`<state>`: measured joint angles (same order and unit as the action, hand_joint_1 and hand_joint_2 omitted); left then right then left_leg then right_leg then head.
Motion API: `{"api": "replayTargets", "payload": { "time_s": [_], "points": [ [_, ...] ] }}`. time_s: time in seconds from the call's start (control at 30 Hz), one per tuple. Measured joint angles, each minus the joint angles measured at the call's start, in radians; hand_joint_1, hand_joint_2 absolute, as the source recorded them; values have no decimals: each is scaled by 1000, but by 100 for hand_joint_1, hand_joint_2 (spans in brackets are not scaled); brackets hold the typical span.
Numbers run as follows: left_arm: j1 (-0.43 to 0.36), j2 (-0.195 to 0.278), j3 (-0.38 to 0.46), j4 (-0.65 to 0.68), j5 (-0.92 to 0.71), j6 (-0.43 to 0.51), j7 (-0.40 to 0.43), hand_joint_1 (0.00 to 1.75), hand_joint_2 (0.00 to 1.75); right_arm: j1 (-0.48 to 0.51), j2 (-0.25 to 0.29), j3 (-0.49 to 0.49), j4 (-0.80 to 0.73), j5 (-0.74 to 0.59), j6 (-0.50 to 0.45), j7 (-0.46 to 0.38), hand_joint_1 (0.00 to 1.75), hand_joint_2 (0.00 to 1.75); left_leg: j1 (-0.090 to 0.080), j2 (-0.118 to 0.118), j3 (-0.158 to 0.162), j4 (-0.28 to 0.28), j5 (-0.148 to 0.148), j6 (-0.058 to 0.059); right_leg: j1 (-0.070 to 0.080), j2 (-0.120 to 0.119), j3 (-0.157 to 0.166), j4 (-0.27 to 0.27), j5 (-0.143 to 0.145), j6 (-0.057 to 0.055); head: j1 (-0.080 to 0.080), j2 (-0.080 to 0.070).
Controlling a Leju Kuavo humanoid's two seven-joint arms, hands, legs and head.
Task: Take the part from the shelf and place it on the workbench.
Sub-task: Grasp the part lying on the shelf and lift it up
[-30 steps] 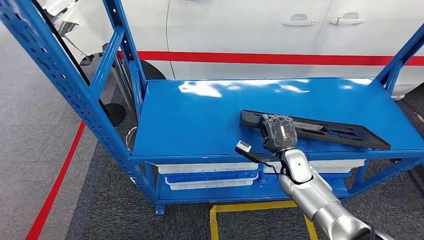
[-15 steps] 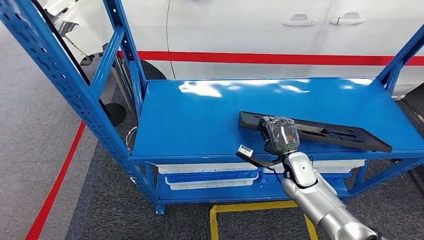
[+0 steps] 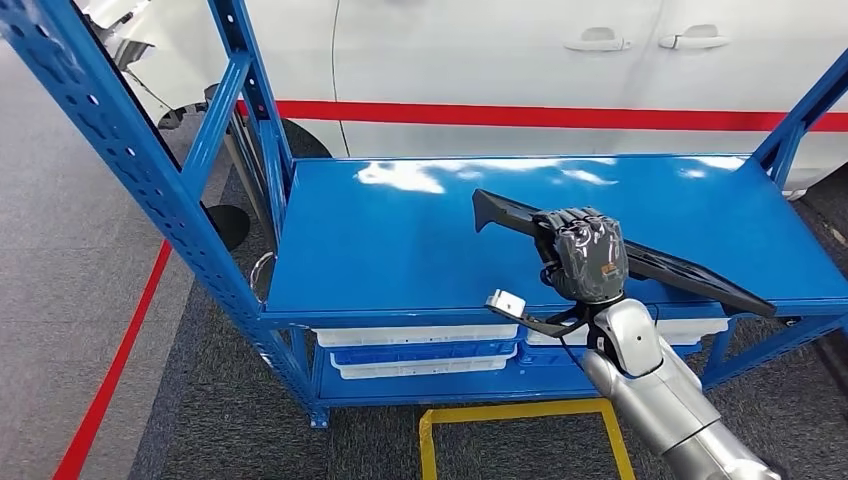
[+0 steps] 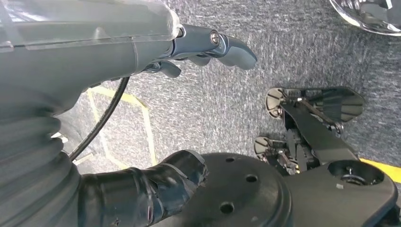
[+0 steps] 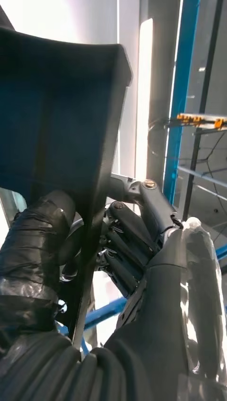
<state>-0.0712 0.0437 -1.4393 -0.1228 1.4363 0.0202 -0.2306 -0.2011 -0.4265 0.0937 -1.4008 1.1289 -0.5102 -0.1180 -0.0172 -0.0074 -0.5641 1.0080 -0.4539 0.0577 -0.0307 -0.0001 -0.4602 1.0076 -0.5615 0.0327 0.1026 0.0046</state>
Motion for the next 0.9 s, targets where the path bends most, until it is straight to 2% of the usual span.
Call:
{"api": "replayTargets", "payload": {
  "time_s": [0.07, 0.13, 0.17, 0.2, 0.23, 0.27, 0.33, 0.37, 0.43, 0.5, 0.53, 0.57, 0.63, 0.67, 0.7, 0.73, 0.77, 0.83, 0.87, 0.9],
  "points": [
    [-1, 0, 0, 0, 0, 0, 0, 0, 175, 2, -5, -5, -11, 1, 0, 0, 175, 175, 6, 3, 12, -22, 8, 11, 2, 0, -39, 78, -41, -1, 0, 0],
    [-2, 0, 0, 0, 0, 0, 0, 0, 175, 9, -6, -7, -14, 1, 0, 0, 175, 175, 6, 4, 13, -23, 7, 14, 3, 1, -119, 211, -89, -2, 0, 0],
    [-1, 0, 0, 0, 0, 0, 1, 0, 175, 13, -6, -7, -14, 1, 0, 0, 175, 175, 6, 4, 13, -20, 5, 14, 3, 0, -153, 257, -93, -1, 0, 0],
    [-1, 0, 0, 0, 0, 0, 1, 0, 175, 17, -6, -8, -14, 3, -1, -1, 175, 175, 6, 4, 14, -16, 3, 13, 2, 0, -172, 272, -75, 1, 0, 0],
    [-1, 0, 0, 0, 0, 0, 1, 0, 175, 19, -6, -9, -15, 8, -4, -2, 175, 175, 6, 3, 14, -10, -1, 11, 1, 0, -172, 246, -37, 2, 0, 0],
    [-2, 0, 0, 0, -1, 0, 2, 0, 175, 20, -7, -10, -17, 17, -8, -4, 175, 175, 7, 3, 14, -1, -5, 8, -1, 0, -157, 190, 10, 2, 0, 0],
    [-2, 0, 0, 0, -3, 0, 3, 0, 175, 23, -11, -13, -23, 53, -18, -6, 175, 175, 7, 1, 7, 17, -17, -2, 1, -1, -121, 88, 69, 0, 0, 0],
    [-3, 0, -1, 0, -5, 0, 4, 0, 175, 27, -13, -15, -29, 79, -21, -6, 175, 175, 6, 0, 2, 25, -19, -8, 4, 0, -113, 63, 78, -3, 0, 0],
    [-4, 0, -3, 0, -8, 0, 3, 0, 175, 37, -19, -20, -41, 131, -23, -5, 175, 175, 5, -2, -8, 33, -17, -19, 8, 2, -118, 57, 79, -9, 0, 0],
    [-3, 1, -6, 0, -11, -2, 2, 0, 175, 47, -22, -24, -56, 169, -23, -3, 175, 175, 5, -1, -17, 42, -26, -31, 4, 1, -125, 50, 84, -22, 0, 0],
    [-3, 2, -8, 0, -11, -2, 2, 0, 175, 52, -22, -27, -65, 182, -24, -4, 175, 175, 7, 0, -26, 63, -47, -39, 1, 0, -128, 47, 90, -29, 0, 0],
    [-3, 2, -10, 0, -12, -3, 1, 0, 175, 57, -22, -31, -74, 192, -24, -6, 175, 175, 10, 1, -41, 103, -80, -46, -1, -1, -133, 45, 95, -36, 0, 0],
    [-4, 2, -15, 0, -12, -3, 1, 0, 175, 65, -22, -42, -93, 204, -24, -17, 175, 175, 17, 2, -82, 220, -156, -57, 0, -4, -146, 45, 105, -43, 0, 0],
    [-4, 2, -17, 0, -12, -3, 0, 0, 175, 68, -22, -47, -102, 205, -24, -24, 175, 175, 20, 2, -98, 271, -178, -60, 1, -5, -154, 46, 110, -44, 0, 0],
    [-4, 2, -19, 0, -12, -4, 0, 0, 175, 72, -22, -52, -110, 206, -24, -30, 175, 175, 23, 2, -99, 293, -181, -62, 0, -5, -162, 46, 116, -44, 0, 0],
    [-4, 3, -20, 0, -12, -4, -1, 0, 175, 75, -22, -56, -119, 206, -24, -35, 175, 175, 25, 2, -82, 277, -166, -63, 0, -5, -169, 47, 122, -42, 0, 0],
    [-4, 3, -22, 0, -12, -4, -2, 0, 175, 79, -22, -61, -130, 206, -24, -40, 175, 175, 26, 2, -45, 224, -138, -63, -1, -5, -175, 47, 128, -40, 0, 0],
    [-6, 4, -23, 0, -12, -5, -4, 0, 175, 85, -22, -73, -154, 205, -24, -51, 175, 175, 25, 2, 44, 81, -93, -57, -1, -4, -184, 47, 140, -31, 0, 0],
    [-6, 4, -24, 0, -12, -5, -4, 0, 175, 87, -22, -78, -166, 203, -24, -56, 175, 175, 23, 1, 70, 34, -81, -53, -1, -5, -186, 45, 147, -25, 0, 0],
    [-7, 5, -24, 0, -11, -5, -5, 0, 175, 88, -22, -82, -177, 199, -24, -61, 175, 175, 20, 1, 79, 11, -78, -49, -2, -5, -188, 43, 154, -18, 0, 0]
  ]
}}
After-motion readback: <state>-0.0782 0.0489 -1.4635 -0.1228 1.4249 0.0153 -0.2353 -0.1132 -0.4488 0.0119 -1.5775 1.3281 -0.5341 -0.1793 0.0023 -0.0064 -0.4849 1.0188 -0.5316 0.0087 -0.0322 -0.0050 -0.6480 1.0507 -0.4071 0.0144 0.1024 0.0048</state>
